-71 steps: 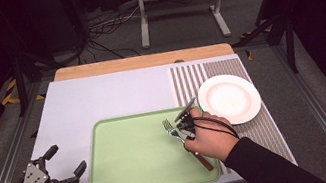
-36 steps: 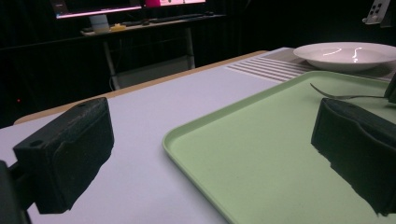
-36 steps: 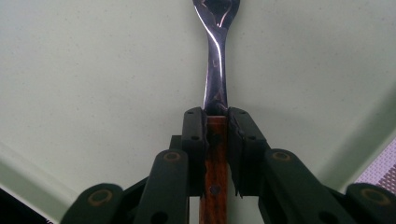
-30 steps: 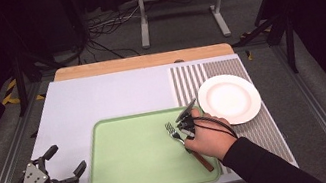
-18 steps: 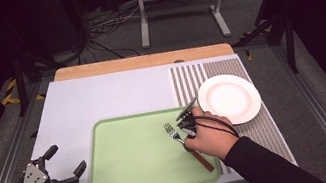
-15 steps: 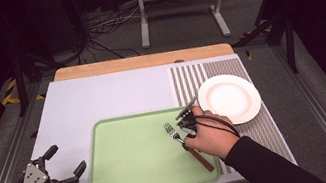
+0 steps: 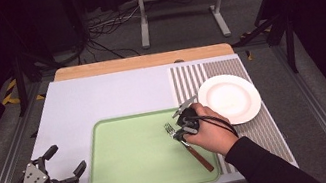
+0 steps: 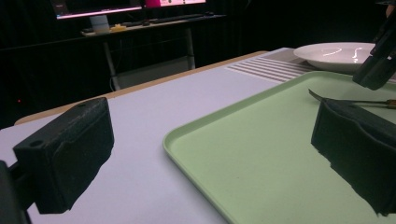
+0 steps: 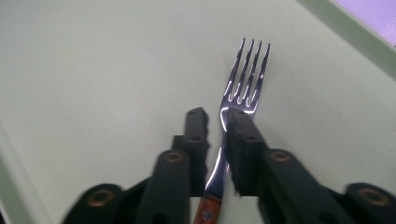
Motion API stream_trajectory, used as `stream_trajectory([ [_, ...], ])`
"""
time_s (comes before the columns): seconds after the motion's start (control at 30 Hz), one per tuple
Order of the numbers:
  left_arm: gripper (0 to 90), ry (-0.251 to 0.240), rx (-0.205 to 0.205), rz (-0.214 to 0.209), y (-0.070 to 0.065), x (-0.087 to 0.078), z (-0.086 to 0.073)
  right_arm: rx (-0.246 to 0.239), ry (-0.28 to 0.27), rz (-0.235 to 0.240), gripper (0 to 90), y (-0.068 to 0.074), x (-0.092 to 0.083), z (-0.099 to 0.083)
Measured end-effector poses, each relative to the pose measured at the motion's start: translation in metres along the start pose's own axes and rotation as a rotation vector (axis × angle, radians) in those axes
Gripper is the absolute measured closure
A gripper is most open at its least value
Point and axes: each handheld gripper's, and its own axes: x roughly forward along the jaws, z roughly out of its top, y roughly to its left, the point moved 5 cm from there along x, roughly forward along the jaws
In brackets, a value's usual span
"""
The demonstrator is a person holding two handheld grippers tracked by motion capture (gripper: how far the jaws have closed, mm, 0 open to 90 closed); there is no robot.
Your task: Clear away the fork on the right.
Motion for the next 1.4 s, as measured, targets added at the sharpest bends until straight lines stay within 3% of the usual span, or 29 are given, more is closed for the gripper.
stream_trajectory([
  [0.07,0.0,-0.001,0.003,-0.002,0.000,0.000,0.000,-0.024,-0.008,0.009,90.0,-0.001,0.003,0.000],
  [0.27,0.0,0.000,0.000,-0.001,0.000,0.000,0.000,-0.079,-0.047,0.007,90.0,-0.003,0.011,0.001],
  [1.0,0.0,0.000,0.001,-0.003,0.000,0.000,0.000,-0.099,-0.038,0.028,90.0,0.000,0.032,-0.003],
  [1.4,0.0,-0.004,-0.001,-0.001,0.000,0.000,0.000,-0.105,-0.031,-0.007,90.0,-0.005,0.033,-0.004],
])
